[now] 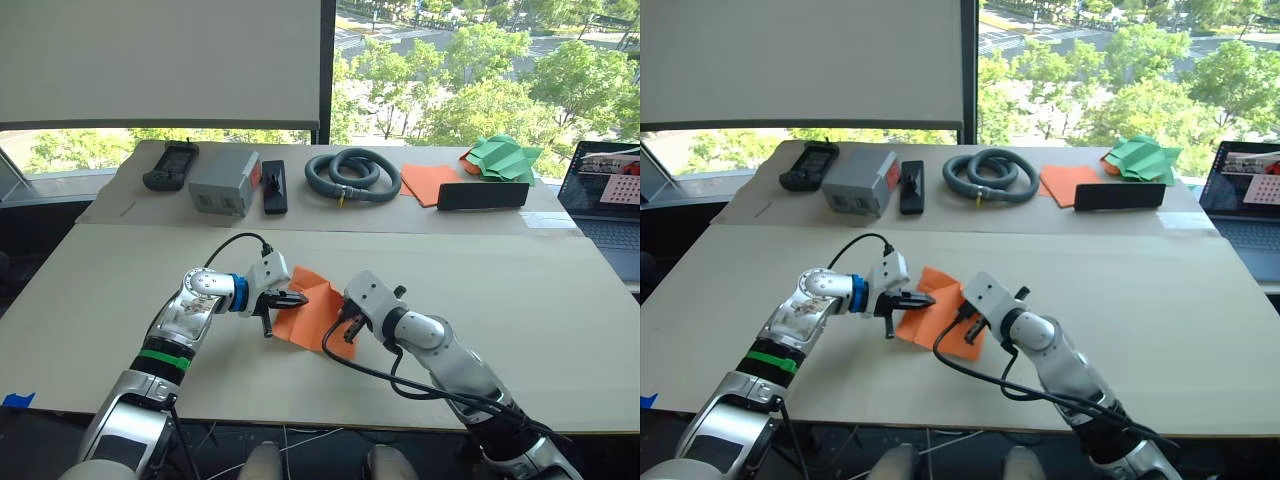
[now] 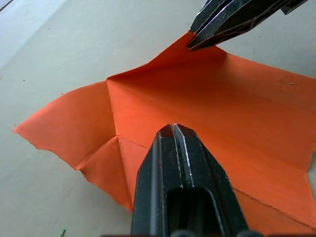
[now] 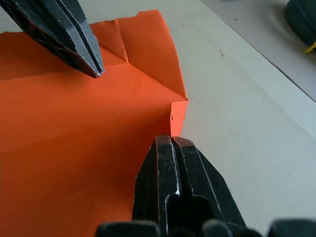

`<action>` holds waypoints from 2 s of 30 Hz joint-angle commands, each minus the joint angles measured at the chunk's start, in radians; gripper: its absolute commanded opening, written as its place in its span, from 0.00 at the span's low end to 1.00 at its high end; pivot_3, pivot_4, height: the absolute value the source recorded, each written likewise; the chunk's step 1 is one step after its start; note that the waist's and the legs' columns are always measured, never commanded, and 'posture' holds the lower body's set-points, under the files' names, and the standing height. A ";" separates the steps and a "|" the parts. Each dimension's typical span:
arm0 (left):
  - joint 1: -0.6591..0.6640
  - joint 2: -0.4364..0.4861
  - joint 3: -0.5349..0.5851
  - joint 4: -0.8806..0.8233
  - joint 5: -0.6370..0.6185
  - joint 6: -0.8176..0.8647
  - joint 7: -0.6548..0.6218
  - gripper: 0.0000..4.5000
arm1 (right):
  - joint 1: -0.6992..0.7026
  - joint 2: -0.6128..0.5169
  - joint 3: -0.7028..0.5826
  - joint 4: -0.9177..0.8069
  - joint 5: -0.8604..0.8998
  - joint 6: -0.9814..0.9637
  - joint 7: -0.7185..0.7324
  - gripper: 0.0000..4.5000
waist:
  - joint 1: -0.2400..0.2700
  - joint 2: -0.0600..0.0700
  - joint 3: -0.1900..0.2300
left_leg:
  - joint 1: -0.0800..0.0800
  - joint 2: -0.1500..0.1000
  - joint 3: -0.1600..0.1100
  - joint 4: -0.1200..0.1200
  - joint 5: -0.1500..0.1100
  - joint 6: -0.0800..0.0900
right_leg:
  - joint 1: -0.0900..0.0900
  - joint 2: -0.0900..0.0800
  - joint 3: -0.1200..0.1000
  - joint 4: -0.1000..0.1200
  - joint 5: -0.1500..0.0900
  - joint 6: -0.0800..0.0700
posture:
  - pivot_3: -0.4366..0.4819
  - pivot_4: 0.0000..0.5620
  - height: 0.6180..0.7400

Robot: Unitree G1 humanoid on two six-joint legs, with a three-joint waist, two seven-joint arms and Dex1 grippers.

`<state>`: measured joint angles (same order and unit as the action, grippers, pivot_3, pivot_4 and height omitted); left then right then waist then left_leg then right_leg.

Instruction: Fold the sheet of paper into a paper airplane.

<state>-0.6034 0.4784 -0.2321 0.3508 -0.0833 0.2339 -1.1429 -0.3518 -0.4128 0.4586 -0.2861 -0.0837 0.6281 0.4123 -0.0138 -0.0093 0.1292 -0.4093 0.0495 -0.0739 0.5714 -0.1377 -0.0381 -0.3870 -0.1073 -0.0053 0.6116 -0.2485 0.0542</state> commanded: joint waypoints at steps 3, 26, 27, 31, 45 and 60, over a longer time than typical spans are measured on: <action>-0.078 -0.033 0.062 0.010 -0.065 0.059 0.019 0.00 | -0.036 0.004 0.037 0.033 -0.046 -0.073 0.052 0.01 | 0.001 -0.001 0.000 | -0.001 0.000 0.000 0.000 0.000 0.000 | 0.000 0.000 0.000 0.000 0.000 0.000 | 0.48 0.27 0.77; -0.248 -0.152 -0.085 0.404 0.171 -0.164 0.107 0.00 | -0.036 0.045 0.072 0.078 -0.146 -0.081 0.130 0.01 | 0.001 -0.002 0.000 | 0.000 0.000 0.000 0.001 0.000 0.000 | 0.001 0.000 0.000 0.001 0.000 0.001 | 0.48 0.27 0.77; -0.249 -0.153 -0.091 0.419 0.185 -0.173 0.117 0.00 | -0.036 0.045 0.075 0.074 -0.149 -0.083 0.133 0.01 | 0.001 -0.002 0.000 | 0.000 0.000 0.000 0.001 0.000 0.000 | 0.001 0.000 0.000 0.001 0.001 0.001 | 0.48 0.27 0.77; -0.253 -0.163 -0.089 0.447 0.195 -0.187 0.121 0.00 | -0.039 0.046 0.085 0.071 -0.162 -0.096 0.145 0.01 | 0.001 -0.002 0.000 | 0.002 0.000 0.000 0.001 0.000 0.000 | 0.001 0.000 0.000 0.001 0.000 0.001 | 0.48 0.27 0.77; -0.227 -0.160 -0.133 0.490 0.251 -0.219 0.112 0.00 | -0.050 0.115 -0.008 0.016 -0.086 -0.042 0.197 0.66 | 0.001 -0.003 -0.002 | 0.005 0.000 0.000 0.001 0.000 0.000 | 0.002 0.000 0.000 0.001 0.000 0.001 | 0.48 0.27 0.77; -0.218 -0.161 -0.138 0.468 0.250 -0.220 0.103 0.00 | -0.142 0.221 -0.161 0.225 0.020 0.044 0.100 0.08 | 0.002 -0.002 -0.002 | 0.004 0.000 0.000 0.001 0.000 0.000 | 0.002 0.000 0.000 0.001 0.002 0.004 | 0.48 0.27 0.77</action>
<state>-0.8492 0.3156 -0.3360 0.7966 0.1293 -0.0019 -1.0248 -0.4576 -0.2021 0.3010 -0.0643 -0.0595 0.7111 0.5227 -0.0123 -0.0112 0.1268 -0.4053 0.0492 -0.0738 0.5724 -0.1377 -0.0381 -0.3848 -0.1072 -0.0055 0.6131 -0.2466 0.0578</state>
